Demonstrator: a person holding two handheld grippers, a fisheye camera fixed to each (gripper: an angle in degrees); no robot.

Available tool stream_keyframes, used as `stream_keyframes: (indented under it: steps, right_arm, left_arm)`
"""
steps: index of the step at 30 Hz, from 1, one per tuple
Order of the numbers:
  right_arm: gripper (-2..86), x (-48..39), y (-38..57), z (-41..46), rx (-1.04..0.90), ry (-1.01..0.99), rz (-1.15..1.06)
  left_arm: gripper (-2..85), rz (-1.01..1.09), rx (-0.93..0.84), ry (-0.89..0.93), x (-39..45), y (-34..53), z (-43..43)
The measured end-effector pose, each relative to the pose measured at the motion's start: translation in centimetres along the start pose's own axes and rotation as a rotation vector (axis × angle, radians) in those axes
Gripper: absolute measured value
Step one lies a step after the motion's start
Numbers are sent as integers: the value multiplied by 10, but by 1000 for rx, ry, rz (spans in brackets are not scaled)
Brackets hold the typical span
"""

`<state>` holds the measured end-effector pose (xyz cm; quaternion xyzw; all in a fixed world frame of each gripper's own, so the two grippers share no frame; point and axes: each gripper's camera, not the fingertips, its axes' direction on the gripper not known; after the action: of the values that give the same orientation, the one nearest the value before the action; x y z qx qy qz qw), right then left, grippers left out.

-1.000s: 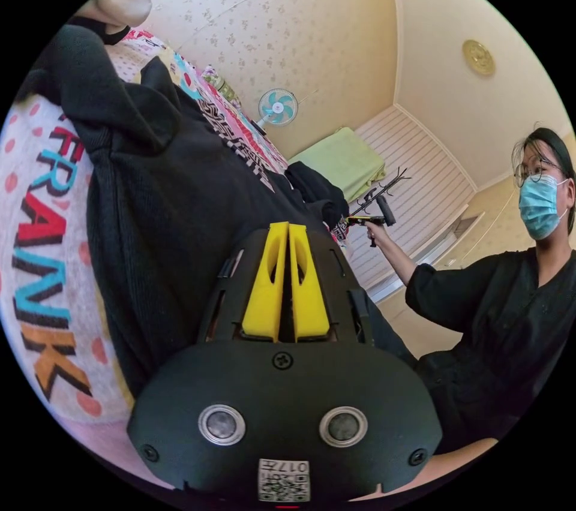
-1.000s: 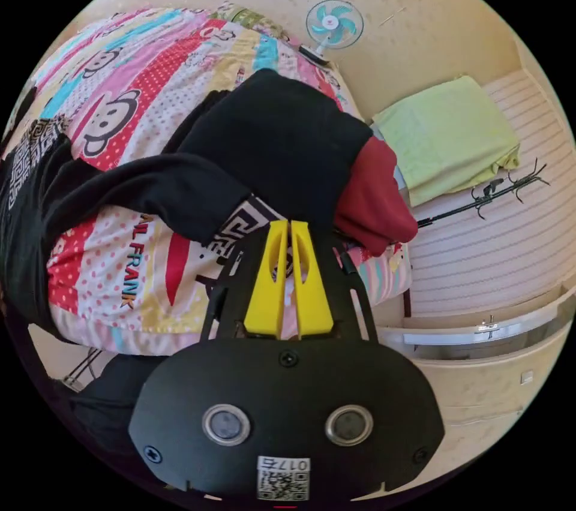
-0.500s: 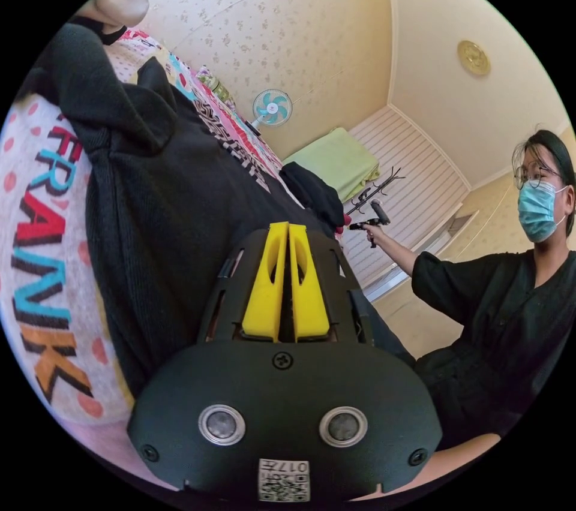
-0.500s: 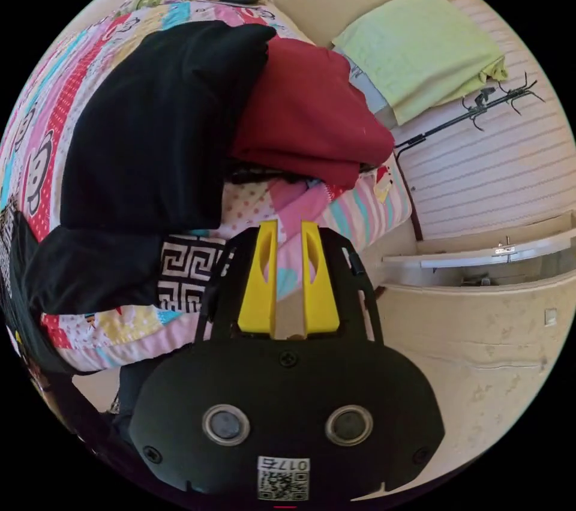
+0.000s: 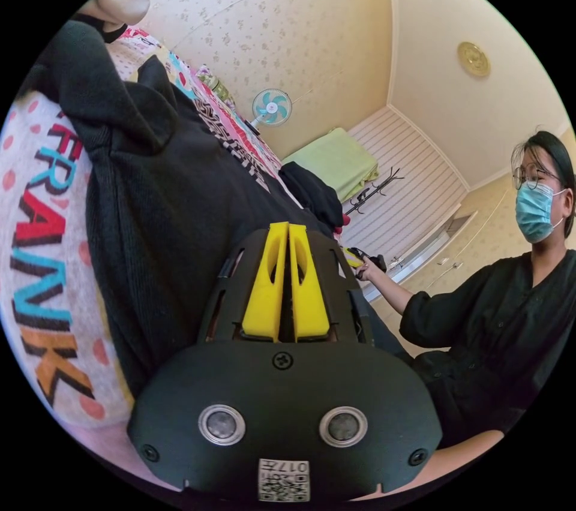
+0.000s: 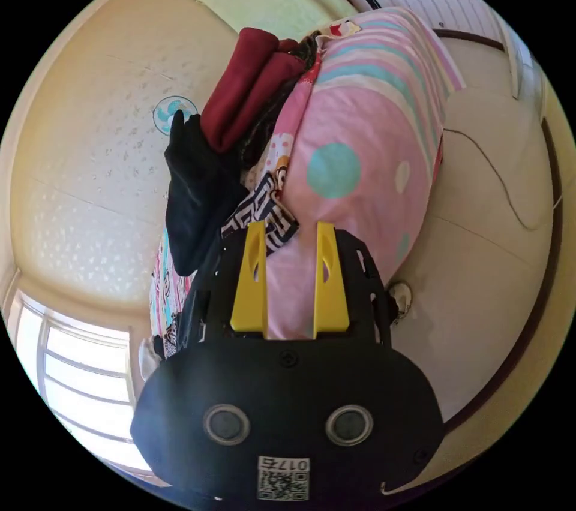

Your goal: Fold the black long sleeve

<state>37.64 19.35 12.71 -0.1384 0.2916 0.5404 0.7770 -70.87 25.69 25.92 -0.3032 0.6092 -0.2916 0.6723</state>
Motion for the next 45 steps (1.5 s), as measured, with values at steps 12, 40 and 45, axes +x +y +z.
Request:
stream_keyframes:
  steps: [12,40,45]
  right_arm:
    - [19,-256,92,-78,57,-523,-425]
    - [12,-198,428,172,-407,47,-945]
    - [8,-179,426,180,-420,-36,-921]
  left_arm:
    - [-10,4,13,20,4,6,3]
    - [4,-137,5,-119,7,-30,40]
    - [92,-74,36,-270,61,-95,51]
